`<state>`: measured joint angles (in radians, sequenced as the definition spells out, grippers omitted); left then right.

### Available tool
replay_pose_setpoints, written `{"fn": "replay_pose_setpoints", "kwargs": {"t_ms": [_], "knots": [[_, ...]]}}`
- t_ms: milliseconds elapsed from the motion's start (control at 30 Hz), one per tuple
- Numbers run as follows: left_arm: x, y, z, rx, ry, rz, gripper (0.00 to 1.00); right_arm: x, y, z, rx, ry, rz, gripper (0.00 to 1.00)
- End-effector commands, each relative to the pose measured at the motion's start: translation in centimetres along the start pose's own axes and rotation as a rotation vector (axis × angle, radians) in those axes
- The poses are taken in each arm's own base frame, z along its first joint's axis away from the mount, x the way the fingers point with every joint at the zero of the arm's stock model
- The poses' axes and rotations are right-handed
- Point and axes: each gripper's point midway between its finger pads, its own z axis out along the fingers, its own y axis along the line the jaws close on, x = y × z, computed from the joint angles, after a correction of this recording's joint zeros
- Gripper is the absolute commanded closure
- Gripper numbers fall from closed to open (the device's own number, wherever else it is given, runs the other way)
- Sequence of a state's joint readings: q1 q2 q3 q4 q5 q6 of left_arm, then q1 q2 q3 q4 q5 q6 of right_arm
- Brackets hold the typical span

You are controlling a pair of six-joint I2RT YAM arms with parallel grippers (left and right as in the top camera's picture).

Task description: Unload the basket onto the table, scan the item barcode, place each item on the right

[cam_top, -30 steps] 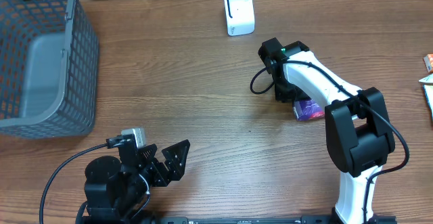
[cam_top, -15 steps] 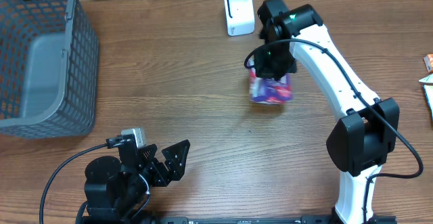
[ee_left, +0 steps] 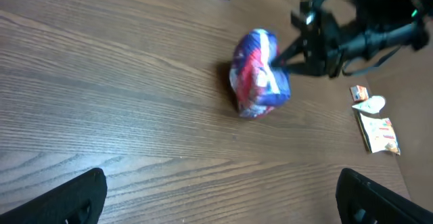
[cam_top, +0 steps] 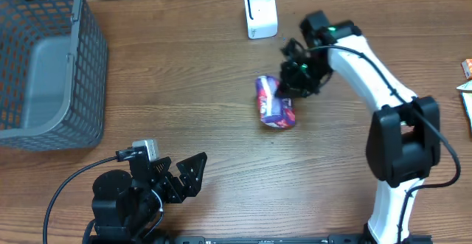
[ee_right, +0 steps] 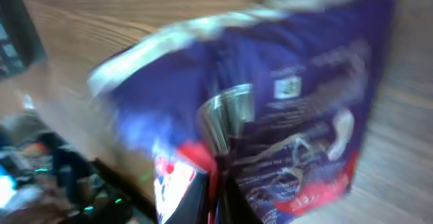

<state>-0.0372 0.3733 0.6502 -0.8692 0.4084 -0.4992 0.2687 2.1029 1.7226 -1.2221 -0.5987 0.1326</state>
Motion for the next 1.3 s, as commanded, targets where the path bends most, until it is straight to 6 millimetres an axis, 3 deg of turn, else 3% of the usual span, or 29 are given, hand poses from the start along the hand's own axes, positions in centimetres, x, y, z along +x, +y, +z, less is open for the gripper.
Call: {"fn": "replay_pose_setpoints", "kwargs": {"t_ms": [0,133,233,400,433,500,567,667,800,967,1067,1167,1267], "knots": [[-0.2,-0.2,-0.2,0.008,-0.008,-0.008,0.00,-0.5,-5.7,-1.8,0.030,-0.044,0.129,0.96],[-0.2,-0.2,-0.2,0.008,-0.008,-0.008,0.00,-0.7,-13.1,-5.8,0.188,-0.109,0.276,0.96],[-0.2,-0.2,-0.2,0.008,-0.008,-0.008,0.00,0.0,-16.0,-7.8,0.244,-0.119,0.350,0.94],[-0.2,-0.2,-0.2,0.008,-0.008,-0.008,0.00,0.5,-16.5,-10.6,0.271,-0.120,0.389,0.59],[-0.2,-0.2,-0.2,0.008,-0.008,-0.008,0.00,0.5,-16.5,-11.5,0.306,-0.124,0.389,0.43],[-0.2,-0.2,-0.2,0.008,-0.008,-0.008,0.00,0.6,-15.9,-12.5,0.320,-0.122,0.383,0.27],[-0.2,-0.2,-0.2,0.008,-0.008,-0.008,0.00,0.8,-15.3,-12.9,0.321,-0.114,0.374,0.22],[-0.2,-0.2,-0.2,0.008,-0.008,-0.008,0.00,1.3,-15.0,-12.4,0.323,-0.084,0.351,0.12],[-0.2,-0.2,-0.2,0.008,-0.008,-0.008,0.00,1.7,-15.7,-11.2,0.321,-0.063,0.362,0.11],[-0.2,-0.2,-0.2,0.008,-0.008,-0.008,0.00,1.8,-15.6,-8.5,0.230,-0.048,0.367,0.18],[-0.2,-0.2,-0.2,0.008,-0.008,-0.008,0.00,1.8,-15.6,-5.5,0.168,-0.046,0.349,0.23],[-0.2,-0.2,-0.2,0.008,-0.008,-0.008,0.00,1.6,-15.4,-3.8,0.143,-0.053,0.322,0.25],[-0.2,-0.2,-0.2,0.008,-0.008,-0.008,0.00,1.3,-15.2,-2.4,0.146,-0.064,0.299,0.36]]}}
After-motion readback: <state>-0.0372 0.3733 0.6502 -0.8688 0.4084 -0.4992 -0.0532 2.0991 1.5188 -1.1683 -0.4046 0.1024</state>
